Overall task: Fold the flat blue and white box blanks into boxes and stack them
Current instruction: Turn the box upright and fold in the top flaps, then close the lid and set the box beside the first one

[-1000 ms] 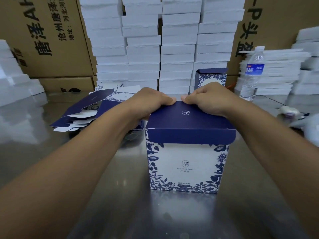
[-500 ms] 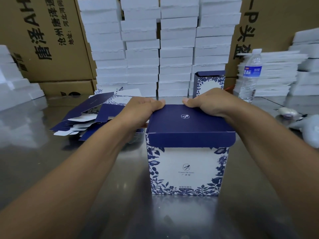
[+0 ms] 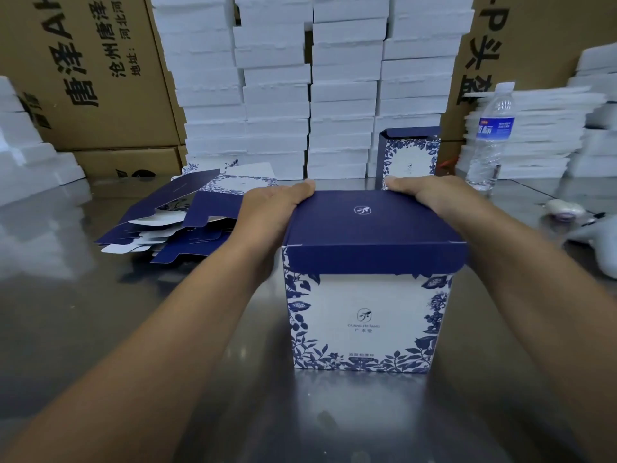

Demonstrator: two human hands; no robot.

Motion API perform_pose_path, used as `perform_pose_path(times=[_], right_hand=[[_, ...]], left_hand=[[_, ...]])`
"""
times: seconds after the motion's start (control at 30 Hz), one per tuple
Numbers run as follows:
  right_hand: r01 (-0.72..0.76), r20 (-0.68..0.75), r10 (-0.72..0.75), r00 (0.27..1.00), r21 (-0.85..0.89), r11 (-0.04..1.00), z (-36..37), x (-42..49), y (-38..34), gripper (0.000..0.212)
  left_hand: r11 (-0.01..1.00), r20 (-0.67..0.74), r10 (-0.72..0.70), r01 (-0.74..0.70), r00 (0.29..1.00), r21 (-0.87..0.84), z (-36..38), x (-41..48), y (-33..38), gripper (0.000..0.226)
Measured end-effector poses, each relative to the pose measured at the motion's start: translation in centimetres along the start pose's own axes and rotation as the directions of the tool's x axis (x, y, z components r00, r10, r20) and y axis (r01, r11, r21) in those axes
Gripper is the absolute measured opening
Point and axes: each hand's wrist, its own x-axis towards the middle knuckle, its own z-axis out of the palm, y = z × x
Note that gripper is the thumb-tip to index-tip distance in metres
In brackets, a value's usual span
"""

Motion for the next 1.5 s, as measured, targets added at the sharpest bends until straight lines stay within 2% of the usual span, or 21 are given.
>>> perform_pose_path(times=[0.07,0.17,0.23,0.4,0.5,0.57,0.63,0.7,0.8,0.87,0.97,1.03,1.13,1.2,1.23,1.27,1.33,1.37,1.43,1.5], right_hand=[[0.028,-0.054,-0.024,0.998,0.079,0.997,0.2,-0.5,0.6,0.021],[0.072,-0.109,-0.055,0.992,0.152,0.986,0.3,-0.8,1.1,0.035],[0.071,-0.098,-0.057,0.994,0.154,0.986,0.3,-0.8,1.3,0.026],[0.085,-0.103,-0.067,0.992,0.180,0.980,0.3,-0.9,1.3,0.036],[0.088,-0.104,-0.069,0.992,0.194,0.977,0.3,-1.0,1.3,0.035],[0.094,-0.099,-0.075,0.992,0.203,0.975,0.2,-1.0,1.4,0.036],[0.100,-0.105,-0.080,0.991,0.212,0.972,0.3,-0.9,1.5,0.037],[0.110,-0.119,-0.085,0.989,0.215,0.970,0.3,-0.7,1.6,0.038],[0.151,-0.137,-0.122,0.983,0.234,0.960,0.4,-0.4,2.2,0.036],[0.250,-0.168,-0.210,0.963,0.275,0.928,0.5,-0.2,2.9,0.029],[0.384,-0.266,-0.299,0.917,0.378,0.842,0.5,0.3,3.5,0.026],[0.482,-0.291,-0.393,0.872,0.370,0.794,0.8,0.4,3.8,0.032],[0.566,-0.319,-0.485,0.814,0.250,0.786,1.4,0.5,4.2,0.032],[0.597,-0.308,-0.535,0.787,0.161,0.786,1.7,0.6,4.7,0.028],[0.638,-0.286,-0.597,0.750,0.073,0.766,1.7,0.5,5.0,0.026],[0.694,-0.258,-0.683,0.683,-0.062,0.717,1.8,0.3,5.2,0.021],[0.788,-0.170,-0.855,0.491,-0.332,0.518,1.9,0.1,5.6,0.016],[0.809,-0.129,-0.903,0.409,-0.406,0.424,2.0,0.0,5.8,0.017],[0.822,-0.103,-0.938,0.331,-0.457,0.340,2.3,-0.1,6.0,0.019],[0.820,-0.115,-0.948,0.296,-0.479,0.314,2.5,-0.2,6.1,0.019]], left_hand=[[0.999,-0.037,-0.029,0.027,0.999,-0.040,0.0,0.1,0.0,0.028],[0.996,-0.078,-0.062,0.056,0.995,-0.071,0.2,0.5,0.0,0.012],[0.998,-0.090,-0.045,0.041,0.995,-0.047,0.3,0.8,0.0,0.015],[1.000,-0.088,-0.010,0.012,0.996,0.019,0.0,1.0,-0.2,0.014],[0.959,-0.027,0.163,-0.152,0.986,0.241,-1.5,0.9,0.3,0.012],[0.841,0.148,0.308,-0.342,0.940,0.419,-2.6,-0.3,1.2,0.017],[0.741,0.351,0.355,-0.489,0.867,0.460,-3.2,-2.3,1.6,0.021],[0.700,0.433,0.393,-0.569,0.811,0.432,-3.3,-4.2,1.0,0.026],[0.677,0.353,0.509,-0.618,0.785,0.398,-2.5,-5.3,-0.7,0.026],[0.702,0.277,0.549,-0.615,0.788,0.358,-1.8,-4.9,-1.5,0.022],[0.704,0.242,0.573,-0.622,0.783,0.344,-0.9,-3.6,-2.1,0.019],[0.714,0.222,0.568,-0.609,0.792,0.346,-0.4,-2.5,-2.4,0.013],[0.701,0.163,0.591,-0.602,0.790,0.383,0.2,-0.9,-3.0,0.017],[0.682,0.110,0.631,-0.616,0.768,0.395,0.7,-0.3,-3.7,0.017],[0.658,0.086,0.661,-0.631,0.745,0.411,0.9,-0.2,-4.1,0.017],[0.626,0.064,0.695,-0.646,0.716,0.437,1.2,-0.2,-4.4,0.018],[0.582,0.028,0.742,-0.665,0.670,0.468,1.7,-0.3,-4.8,0.018],[0.582,0.016,0.750,-0.671,0.661,0.460,1.8,-0.4,-4.9,0.016],[0.600,0.005,0.750,-0.683,0.662,0.418,1.8,-0.3,-4.8,0.009],[0.614,0.001,0.747,-0.690,0.665,0.382,1.7,-0.3,-4.5,0.005]])
